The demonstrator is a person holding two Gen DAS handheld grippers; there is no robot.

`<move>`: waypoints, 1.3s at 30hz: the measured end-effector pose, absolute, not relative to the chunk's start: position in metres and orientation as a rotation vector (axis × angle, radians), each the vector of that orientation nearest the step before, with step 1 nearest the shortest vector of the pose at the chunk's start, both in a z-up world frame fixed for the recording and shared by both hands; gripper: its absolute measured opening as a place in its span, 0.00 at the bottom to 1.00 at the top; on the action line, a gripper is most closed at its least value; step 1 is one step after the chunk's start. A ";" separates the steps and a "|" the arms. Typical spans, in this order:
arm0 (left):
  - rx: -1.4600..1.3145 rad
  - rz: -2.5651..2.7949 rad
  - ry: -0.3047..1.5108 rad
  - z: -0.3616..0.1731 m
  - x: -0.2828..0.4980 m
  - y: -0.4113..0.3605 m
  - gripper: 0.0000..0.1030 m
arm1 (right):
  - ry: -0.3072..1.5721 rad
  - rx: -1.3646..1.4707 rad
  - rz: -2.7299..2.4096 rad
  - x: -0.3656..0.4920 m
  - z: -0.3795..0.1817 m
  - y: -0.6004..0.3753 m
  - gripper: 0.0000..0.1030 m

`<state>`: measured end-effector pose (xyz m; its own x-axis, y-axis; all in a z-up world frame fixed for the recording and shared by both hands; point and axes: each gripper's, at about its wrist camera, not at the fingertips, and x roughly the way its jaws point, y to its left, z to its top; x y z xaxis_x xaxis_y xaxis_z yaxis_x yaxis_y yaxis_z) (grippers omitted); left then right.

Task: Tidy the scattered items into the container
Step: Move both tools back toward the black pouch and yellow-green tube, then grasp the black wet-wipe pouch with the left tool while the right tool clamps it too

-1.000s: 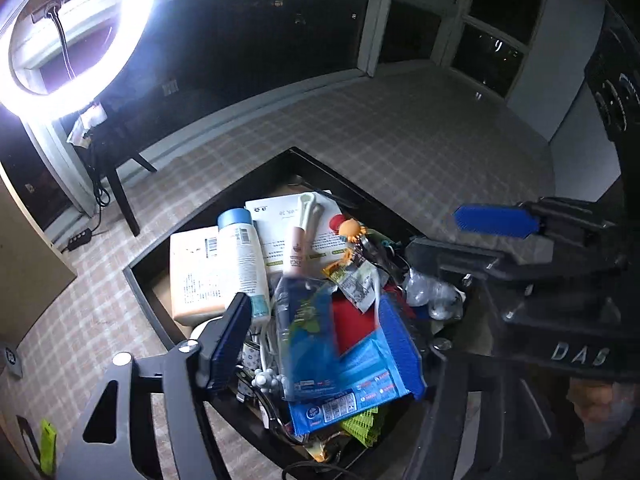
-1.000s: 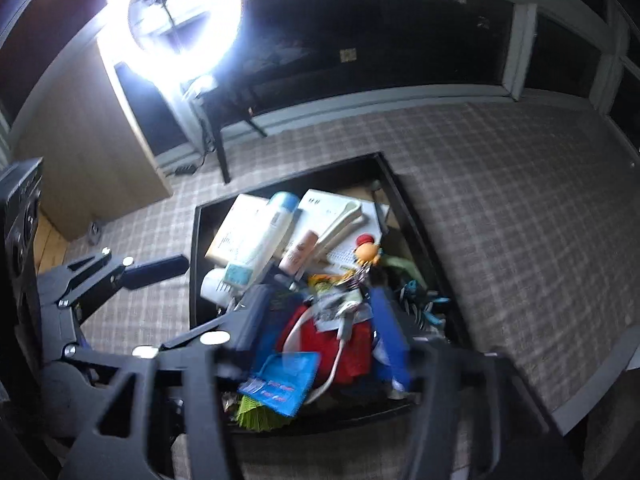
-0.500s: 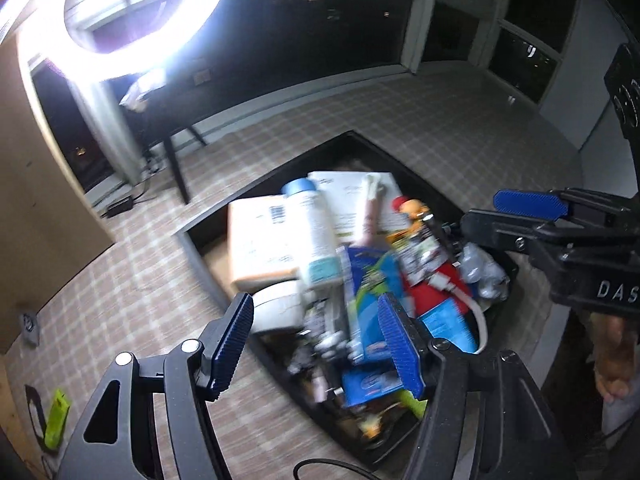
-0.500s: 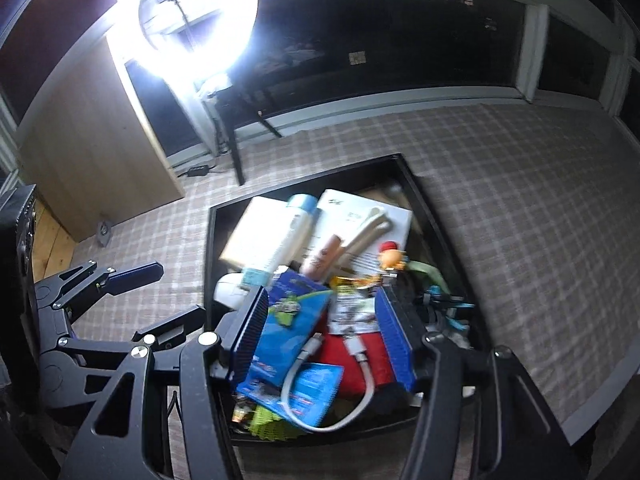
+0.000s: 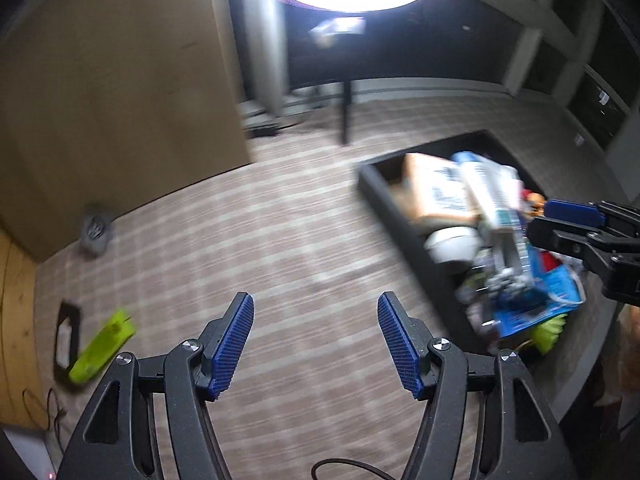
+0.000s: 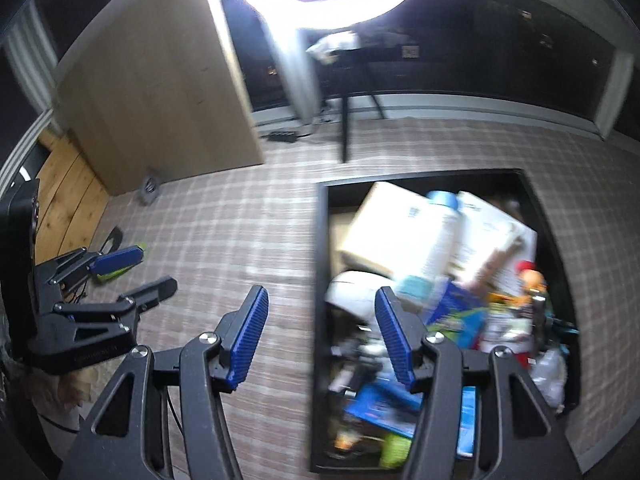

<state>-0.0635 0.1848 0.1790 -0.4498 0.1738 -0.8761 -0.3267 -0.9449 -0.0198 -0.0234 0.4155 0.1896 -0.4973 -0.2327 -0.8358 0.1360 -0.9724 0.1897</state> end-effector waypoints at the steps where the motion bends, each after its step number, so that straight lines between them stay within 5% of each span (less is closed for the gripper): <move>1: -1.462 2.454 0.207 0.177 -0.065 0.169 0.60 | -0.134 1.442 -2.532 -0.026 0.189 0.404 0.53; 23: -1.861 2.669 -0.171 0.099 -0.121 -0.159 0.56 | 0.214 1.371 -2.142 -0.086 0.151 0.081 0.53; 39: -1.983 2.622 -0.386 0.039 -0.153 -0.206 0.53 | 0.392 1.432 -1.852 -0.113 0.062 -0.071 0.53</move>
<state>-0.1530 -0.2065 0.0387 -0.2732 0.0060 -0.9619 0.2712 -0.9589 -0.0830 -0.1128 -0.0712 0.0616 -0.0934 -0.3713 -0.9238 0.7135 -0.6721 0.1980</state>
